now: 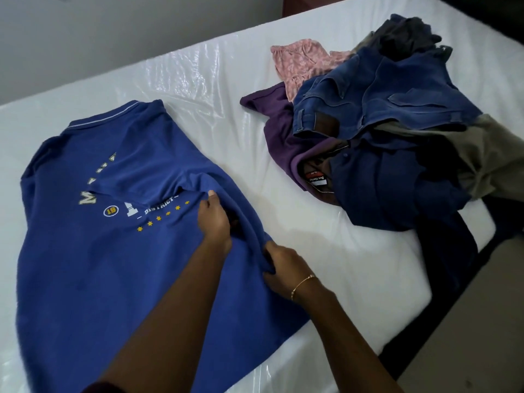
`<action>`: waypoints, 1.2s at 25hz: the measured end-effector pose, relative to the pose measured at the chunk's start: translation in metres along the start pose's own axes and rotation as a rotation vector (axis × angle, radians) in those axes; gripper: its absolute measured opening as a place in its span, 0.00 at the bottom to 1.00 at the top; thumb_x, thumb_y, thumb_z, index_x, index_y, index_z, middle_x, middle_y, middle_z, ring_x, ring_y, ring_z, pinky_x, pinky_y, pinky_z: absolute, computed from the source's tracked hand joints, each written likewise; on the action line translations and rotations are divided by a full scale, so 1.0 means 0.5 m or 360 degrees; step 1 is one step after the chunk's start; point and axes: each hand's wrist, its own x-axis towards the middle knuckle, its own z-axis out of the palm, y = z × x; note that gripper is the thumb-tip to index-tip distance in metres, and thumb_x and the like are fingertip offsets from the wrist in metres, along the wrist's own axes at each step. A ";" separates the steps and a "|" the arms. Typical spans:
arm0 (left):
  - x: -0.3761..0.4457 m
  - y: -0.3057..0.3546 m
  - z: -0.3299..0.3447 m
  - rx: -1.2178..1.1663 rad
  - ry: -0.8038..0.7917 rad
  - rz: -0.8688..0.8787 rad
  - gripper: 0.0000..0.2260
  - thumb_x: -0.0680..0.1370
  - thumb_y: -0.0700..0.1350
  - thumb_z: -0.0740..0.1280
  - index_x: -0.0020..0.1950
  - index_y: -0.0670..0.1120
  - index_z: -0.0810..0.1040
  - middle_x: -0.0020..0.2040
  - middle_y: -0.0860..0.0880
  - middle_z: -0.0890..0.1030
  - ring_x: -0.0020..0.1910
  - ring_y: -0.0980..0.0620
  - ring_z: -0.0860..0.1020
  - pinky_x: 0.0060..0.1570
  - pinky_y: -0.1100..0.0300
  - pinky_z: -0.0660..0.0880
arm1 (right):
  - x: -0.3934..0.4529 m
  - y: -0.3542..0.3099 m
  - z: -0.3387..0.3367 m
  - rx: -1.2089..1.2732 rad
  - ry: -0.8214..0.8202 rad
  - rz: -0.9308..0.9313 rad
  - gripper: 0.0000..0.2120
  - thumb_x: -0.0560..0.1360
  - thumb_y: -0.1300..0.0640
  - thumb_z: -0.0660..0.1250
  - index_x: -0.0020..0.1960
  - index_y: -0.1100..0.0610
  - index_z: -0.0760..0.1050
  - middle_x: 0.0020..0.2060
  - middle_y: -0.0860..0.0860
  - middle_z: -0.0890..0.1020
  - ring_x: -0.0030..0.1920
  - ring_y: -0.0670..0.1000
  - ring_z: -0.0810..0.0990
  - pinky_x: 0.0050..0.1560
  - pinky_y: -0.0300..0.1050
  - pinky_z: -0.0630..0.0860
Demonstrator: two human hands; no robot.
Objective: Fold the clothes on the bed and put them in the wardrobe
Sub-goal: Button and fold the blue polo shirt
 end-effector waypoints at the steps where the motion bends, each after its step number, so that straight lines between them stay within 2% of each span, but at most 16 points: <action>1: -0.021 -0.009 -0.010 0.0027 -0.0101 -0.0025 0.22 0.82 0.62 0.66 0.44 0.42 0.79 0.38 0.45 0.82 0.36 0.47 0.81 0.36 0.55 0.79 | -0.010 -0.013 0.012 0.0024 -0.0021 -0.0002 0.12 0.88 0.60 0.76 0.69 0.60 0.79 0.64 0.64 0.90 0.60 0.69 0.88 0.59 0.62 0.90; 2: -0.038 -0.024 -0.021 0.0176 -0.0178 -0.0008 0.23 0.80 0.61 0.71 0.37 0.44 0.74 0.32 0.46 0.77 0.31 0.49 0.76 0.32 0.57 0.76 | -0.019 -0.027 0.026 0.0057 -0.0029 -0.0019 0.12 0.88 0.59 0.75 0.69 0.61 0.79 0.62 0.64 0.90 0.58 0.69 0.88 0.58 0.63 0.91; 3: -0.050 -0.040 -0.033 0.0337 -0.0219 0.0009 0.23 0.80 0.57 0.72 0.34 0.45 0.69 0.30 0.47 0.72 0.30 0.49 0.72 0.31 0.57 0.71 | -0.025 -0.041 0.039 0.0089 -0.0044 -0.0035 0.12 0.89 0.59 0.74 0.69 0.61 0.78 0.61 0.65 0.90 0.57 0.69 0.88 0.53 0.63 0.90; 5: -0.047 -0.068 -0.056 0.0414 -0.0122 0.0028 0.21 0.84 0.50 0.67 0.35 0.47 0.64 0.32 0.47 0.67 0.34 0.47 0.67 0.35 0.54 0.65 | -0.036 -0.061 0.068 0.0051 -0.0122 -0.0025 0.18 0.90 0.57 0.75 0.76 0.60 0.75 0.63 0.65 0.89 0.58 0.70 0.89 0.45 0.60 0.83; 7: -0.034 -0.076 -0.087 0.0395 0.0116 0.0128 0.18 0.87 0.49 0.60 0.38 0.45 0.64 0.36 0.46 0.68 0.38 0.46 0.67 0.39 0.51 0.65 | -0.047 -0.066 0.101 -0.0053 -0.0220 0.0007 0.26 0.91 0.56 0.75 0.84 0.58 0.70 0.69 0.65 0.87 0.64 0.71 0.89 0.54 0.64 0.88; 9: -0.019 -0.086 -0.123 0.0607 0.0280 0.0288 0.18 0.88 0.52 0.56 0.42 0.43 0.66 0.40 0.44 0.73 0.40 0.42 0.71 0.41 0.48 0.69 | -0.067 -0.078 0.133 -0.0085 -0.0309 0.0020 0.28 0.91 0.55 0.75 0.87 0.58 0.69 0.73 0.66 0.86 0.68 0.71 0.88 0.67 0.69 0.92; 10: -0.010 -0.095 -0.137 0.0765 0.0291 0.0375 0.18 0.88 0.54 0.54 0.45 0.43 0.66 0.41 0.42 0.75 0.40 0.40 0.73 0.41 0.46 0.71 | -0.075 -0.084 0.146 -0.0055 -0.0338 0.0022 0.27 0.91 0.55 0.75 0.86 0.58 0.70 0.73 0.66 0.86 0.69 0.71 0.88 0.69 0.69 0.92; 12: 0.009 -0.112 -0.162 0.1032 0.0267 0.0502 0.18 0.88 0.57 0.53 0.48 0.44 0.66 0.42 0.38 0.77 0.40 0.36 0.74 0.39 0.42 0.72 | -0.081 -0.097 0.167 0.0046 -0.0404 -0.0003 0.24 0.91 0.53 0.76 0.82 0.60 0.74 0.72 0.66 0.87 0.69 0.71 0.88 0.63 0.65 0.86; 14: 0.016 -0.120 -0.180 0.1104 0.0199 0.0478 0.19 0.85 0.61 0.59 0.50 0.45 0.67 0.42 0.40 0.78 0.41 0.36 0.75 0.40 0.44 0.73 | -0.072 -0.097 0.184 0.0138 -0.0463 -0.0009 0.21 0.92 0.49 0.76 0.77 0.62 0.80 0.70 0.66 0.89 0.66 0.69 0.88 0.62 0.61 0.83; 16: 0.015 -0.131 -0.193 0.0975 0.0117 0.0261 0.22 0.80 0.61 0.70 0.46 0.43 0.70 0.40 0.45 0.77 0.40 0.42 0.76 0.39 0.48 0.73 | -0.061 -0.093 0.191 0.0174 -0.0365 0.0074 0.19 0.93 0.47 0.73 0.69 0.63 0.87 0.65 0.65 0.93 0.55 0.63 0.86 0.66 0.64 0.92; 18: 0.015 -0.159 -0.212 0.1008 0.0090 0.0260 0.21 0.79 0.54 0.73 0.39 0.42 0.69 0.35 0.43 0.75 0.39 0.40 0.77 0.37 0.48 0.73 | -0.052 -0.088 0.198 0.0146 -0.0182 0.0146 0.19 0.94 0.49 0.70 0.63 0.65 0.90 0.60 0.65 0.94 0.50 0.62 0.86 0.68 0.68 0.97; 22: 0.008 -0.176 -0.226 0.1009 0.0168 0.0330 0.15 0.80 0.50 0.72 0.40 0.43 0.73 0.37 0.45 0.79 0.42 0.40 0.78 0.39 0.50 0.72 | -0.006 -0.117 0.188 0.0137 0.0082 0.0073 0.17 0.94 0.52 0.70 0.56 0.64 0.88 0.54 0.64 0.94 0.52 0.67 0.91 0.56 0.65 0.96; 24: 0.012 -0.178 -0.227 0.1022 0.0174 0.0349 0.14 0.79 0.50 0.72 0.40 0.44 0.75 0.37 0.46 0.79 0.41 0.42 0.78 0.39 0.51 0.72 | 0.037 -0.138 0.187 0.0118 0.0163 0.0023 0.16 0.94 0.52 0.70 0.57 0.63 0.88 0.54 0.64 0.94 0.53 0.67 0.91 0.53 0.64 0.95; 28: 0.014 -0.155 -0.235 0.0961 0.0214 0.0357 0.08 0.79 0.52 0.72 0.44 0.49 0.82 0.40 0.52 0.83 0.43 0.48 0.81 0.45 0.54 0.76 | 0.121 -0.163 0.203 0.0029 0.0309 -0.0056 0.11 0.91 0.55 0.72 0.58 0.61 0.88 0.59 0.61 0.91 0.58 0.69 0.90 0.48 0.57 0.83; 30: 0.020 -0.122 -0.236 0.0714 0.0243 0.0255 0.10 0.82 0.50 0.70 0.44 0.47 0.83 0.39 0.49 0.85 0.41 0.48 0.83 0.44 0.53 0.80 | 0.162 -0.175 0.207 -0.0022 0.0442 -0.0180 0.06 0.88 0.58 0.75 0.57 0.60 0.88 0.61 0.59 0.88 0.59 0.66 0.87 0.50 0.59 0.89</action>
